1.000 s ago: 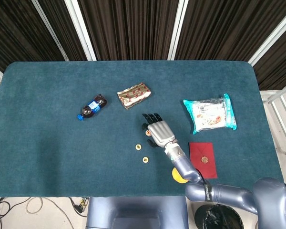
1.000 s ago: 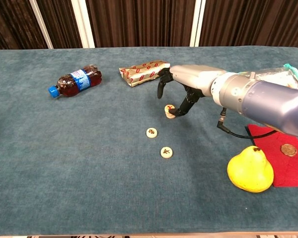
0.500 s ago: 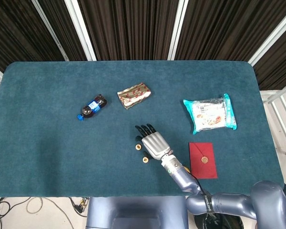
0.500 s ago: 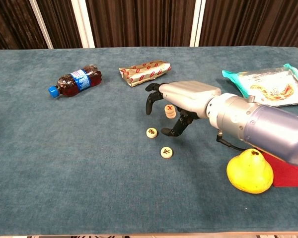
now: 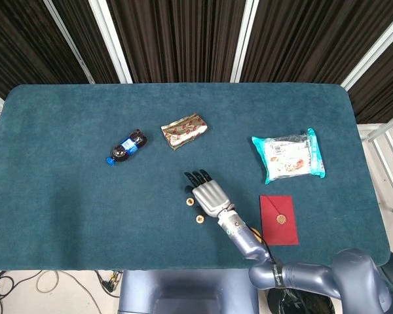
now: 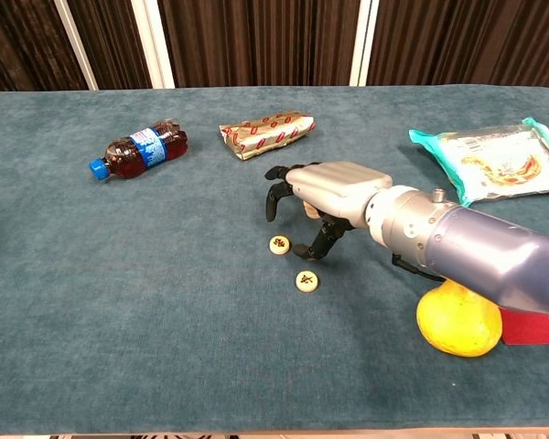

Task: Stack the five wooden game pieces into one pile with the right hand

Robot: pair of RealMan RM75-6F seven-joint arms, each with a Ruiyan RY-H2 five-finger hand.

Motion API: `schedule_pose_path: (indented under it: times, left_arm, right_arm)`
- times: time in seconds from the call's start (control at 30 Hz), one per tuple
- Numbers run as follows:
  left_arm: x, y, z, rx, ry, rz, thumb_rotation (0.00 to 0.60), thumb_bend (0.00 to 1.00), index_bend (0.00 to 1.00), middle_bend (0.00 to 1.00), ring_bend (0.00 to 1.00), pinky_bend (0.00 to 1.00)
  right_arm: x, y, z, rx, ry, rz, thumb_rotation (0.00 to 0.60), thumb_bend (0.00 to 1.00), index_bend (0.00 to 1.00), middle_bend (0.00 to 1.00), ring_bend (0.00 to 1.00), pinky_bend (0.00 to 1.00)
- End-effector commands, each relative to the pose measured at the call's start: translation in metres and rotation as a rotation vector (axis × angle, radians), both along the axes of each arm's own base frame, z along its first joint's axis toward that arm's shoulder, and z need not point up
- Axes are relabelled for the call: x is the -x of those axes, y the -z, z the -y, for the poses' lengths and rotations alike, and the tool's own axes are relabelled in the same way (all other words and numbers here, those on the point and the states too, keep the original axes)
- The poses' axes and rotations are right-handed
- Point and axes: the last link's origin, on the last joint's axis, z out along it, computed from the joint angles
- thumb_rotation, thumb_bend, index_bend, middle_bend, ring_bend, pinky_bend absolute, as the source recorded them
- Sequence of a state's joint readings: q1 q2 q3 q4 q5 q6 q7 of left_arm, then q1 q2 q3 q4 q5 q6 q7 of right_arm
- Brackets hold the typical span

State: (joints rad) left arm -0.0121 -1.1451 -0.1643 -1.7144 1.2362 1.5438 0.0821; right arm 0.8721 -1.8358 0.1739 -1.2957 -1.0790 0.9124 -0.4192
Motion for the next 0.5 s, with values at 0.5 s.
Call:
schedule_pose_path:
  times: [0.5]
  left_arm:
    - [0.0009,-0.0012,-0.0004,-0.007,-0.003,0.001,0.600,0.60,0.10,0.00,0.00,0.00]
  right_arm:
    - [-0.0008,0.0091,0.0017,-0.009,0.010,-0.004,0.600,0.42,0.43,0.00,0.00,0.00]
